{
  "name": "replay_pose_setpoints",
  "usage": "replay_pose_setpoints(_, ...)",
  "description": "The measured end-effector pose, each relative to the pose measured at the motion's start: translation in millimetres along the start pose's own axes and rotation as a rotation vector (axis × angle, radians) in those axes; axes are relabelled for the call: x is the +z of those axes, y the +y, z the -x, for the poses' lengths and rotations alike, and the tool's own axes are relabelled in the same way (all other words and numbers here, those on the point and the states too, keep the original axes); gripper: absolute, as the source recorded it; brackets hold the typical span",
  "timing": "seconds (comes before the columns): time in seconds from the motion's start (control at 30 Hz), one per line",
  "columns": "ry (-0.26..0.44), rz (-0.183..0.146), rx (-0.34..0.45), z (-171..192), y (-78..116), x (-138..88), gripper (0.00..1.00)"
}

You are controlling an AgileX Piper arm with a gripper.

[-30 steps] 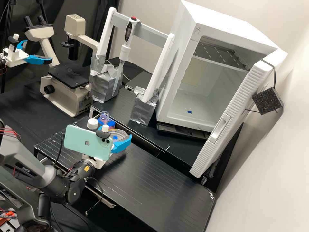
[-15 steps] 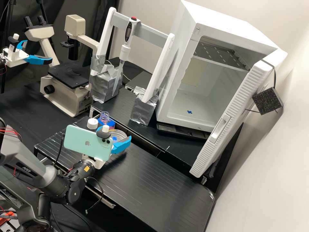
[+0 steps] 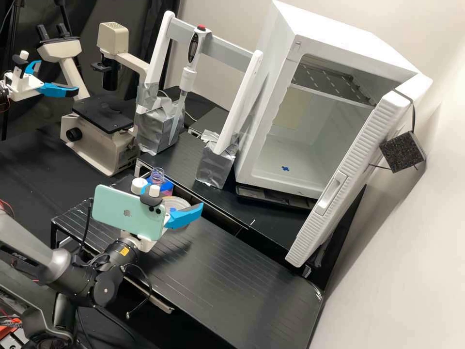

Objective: Close the lid

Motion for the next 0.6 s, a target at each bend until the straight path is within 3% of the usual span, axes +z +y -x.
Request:
replay_pose_setpoints(0.1,0.025,-0.011,0.035,0,2.5,-5,1.0)
replay_pose_setpoints(0.2,0.066,-0.061,0.116,-9,4.6,-14,1.0)
replay_pose_setpoints(0.27,0.096,-0.114,0.206,-16,6.0,-19,1.0)
replay_pose_setpoints(0.33,0.081,-0.175,0.285,-22,5.9,-21,1.0)
replay_pose_setpoints(0.43,0.057,-0.216,0.303,-25,1.6,-23,1.0)
replay_pose_setpoints(0.6,0.045,-0.228,0.315,-25,1.3,-23,1.0)
